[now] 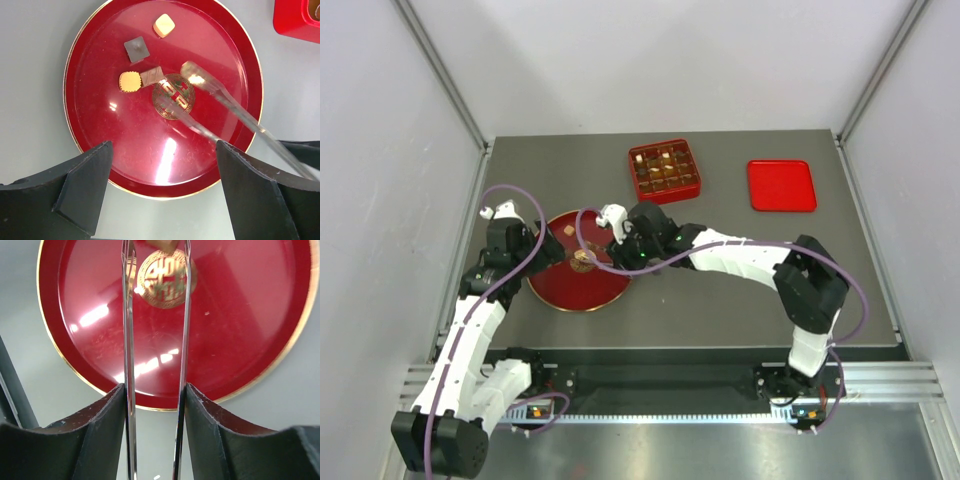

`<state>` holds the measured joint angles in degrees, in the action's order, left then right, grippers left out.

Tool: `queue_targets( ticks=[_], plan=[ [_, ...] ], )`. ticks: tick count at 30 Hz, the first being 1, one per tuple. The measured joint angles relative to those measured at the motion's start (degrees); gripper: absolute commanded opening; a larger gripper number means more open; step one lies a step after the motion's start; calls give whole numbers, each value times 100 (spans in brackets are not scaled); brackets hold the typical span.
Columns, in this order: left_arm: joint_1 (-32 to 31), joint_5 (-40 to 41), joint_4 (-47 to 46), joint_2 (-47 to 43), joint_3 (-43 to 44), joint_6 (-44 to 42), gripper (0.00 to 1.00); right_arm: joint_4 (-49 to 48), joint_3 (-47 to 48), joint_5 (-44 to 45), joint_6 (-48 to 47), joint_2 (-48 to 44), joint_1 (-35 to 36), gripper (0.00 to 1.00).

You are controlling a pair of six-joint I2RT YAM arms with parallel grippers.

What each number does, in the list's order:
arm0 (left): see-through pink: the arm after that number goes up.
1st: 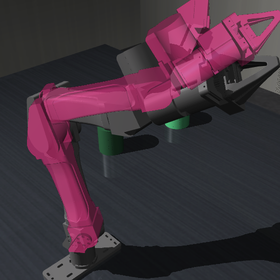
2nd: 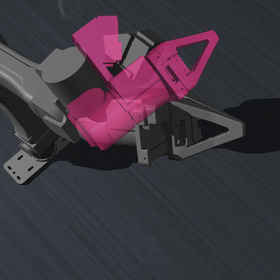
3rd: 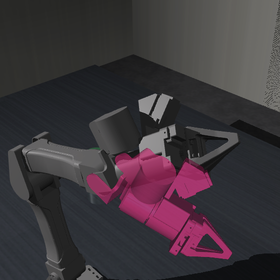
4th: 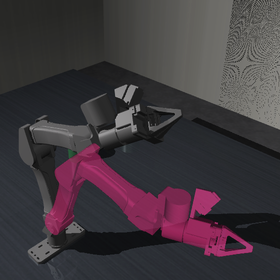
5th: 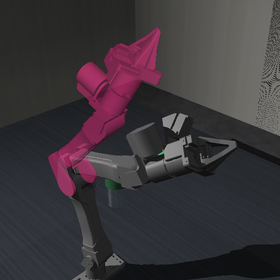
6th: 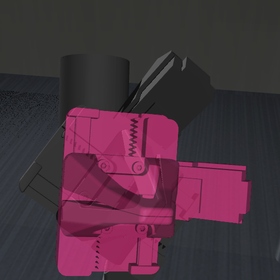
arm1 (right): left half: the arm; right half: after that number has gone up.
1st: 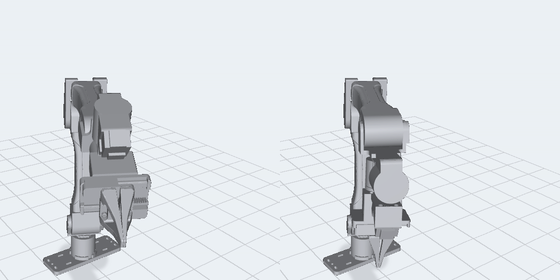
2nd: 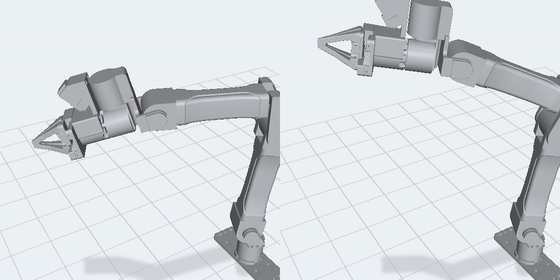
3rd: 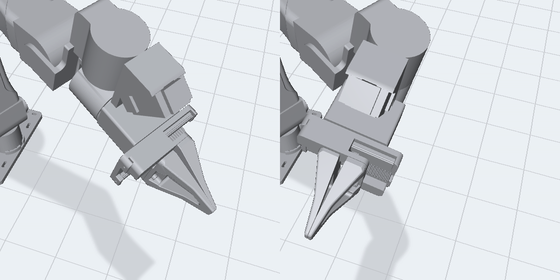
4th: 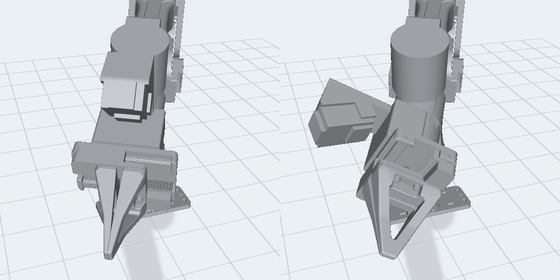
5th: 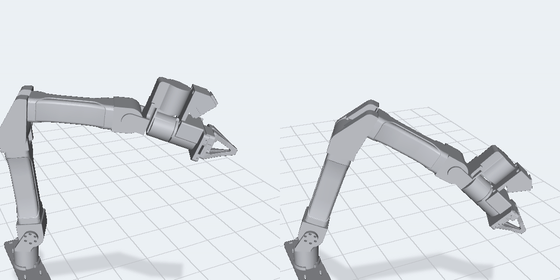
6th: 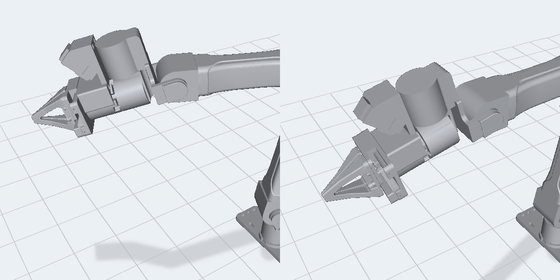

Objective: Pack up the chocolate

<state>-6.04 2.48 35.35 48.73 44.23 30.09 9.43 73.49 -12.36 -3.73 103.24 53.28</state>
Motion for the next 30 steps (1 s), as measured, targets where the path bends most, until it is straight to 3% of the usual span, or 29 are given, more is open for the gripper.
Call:
queue_targets(
  ticks=[24, 30],
  plan=[
    [0, -2, 9, -26, 0, -2, 89, 85, 658, 208, -122, 1054, 151, 49],
    [0, -2, 13, -26, 0, -2, 89, 127, 691, 299, -118, 1095, 197, 44]
  ],
)
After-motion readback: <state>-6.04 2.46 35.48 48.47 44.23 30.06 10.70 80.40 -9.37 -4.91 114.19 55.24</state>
